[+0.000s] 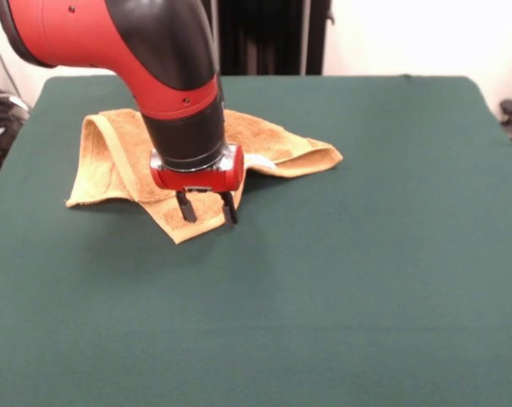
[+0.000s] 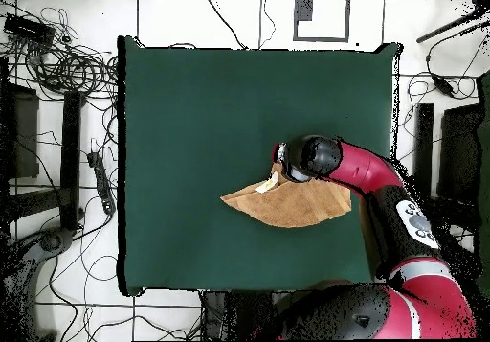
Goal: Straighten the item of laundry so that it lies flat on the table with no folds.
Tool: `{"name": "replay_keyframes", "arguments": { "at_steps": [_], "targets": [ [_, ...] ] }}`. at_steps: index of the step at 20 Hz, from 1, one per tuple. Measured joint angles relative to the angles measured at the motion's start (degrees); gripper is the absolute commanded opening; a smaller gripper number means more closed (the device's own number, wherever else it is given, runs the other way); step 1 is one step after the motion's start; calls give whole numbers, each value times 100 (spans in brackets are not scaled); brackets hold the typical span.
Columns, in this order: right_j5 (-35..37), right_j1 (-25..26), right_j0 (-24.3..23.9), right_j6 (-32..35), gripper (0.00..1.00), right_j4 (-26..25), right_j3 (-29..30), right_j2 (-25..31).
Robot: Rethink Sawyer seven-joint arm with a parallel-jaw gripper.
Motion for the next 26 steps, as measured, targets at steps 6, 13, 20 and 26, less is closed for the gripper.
{"name": "replay_keyframes", "arguments": {
  "at_steps": [6, 13, 20, 26],
  "targets": [
    [-126, -24, -2, 0, 100, 0, 72, -7],
    [-133, -27, -2, 0, 100, 1, 78, -10],
    [-140, -28, -2, 0, 100, 1, 81, -10],
    [-140, -28, -2, 0, 100, 1, 81, -10]
  ]
}}
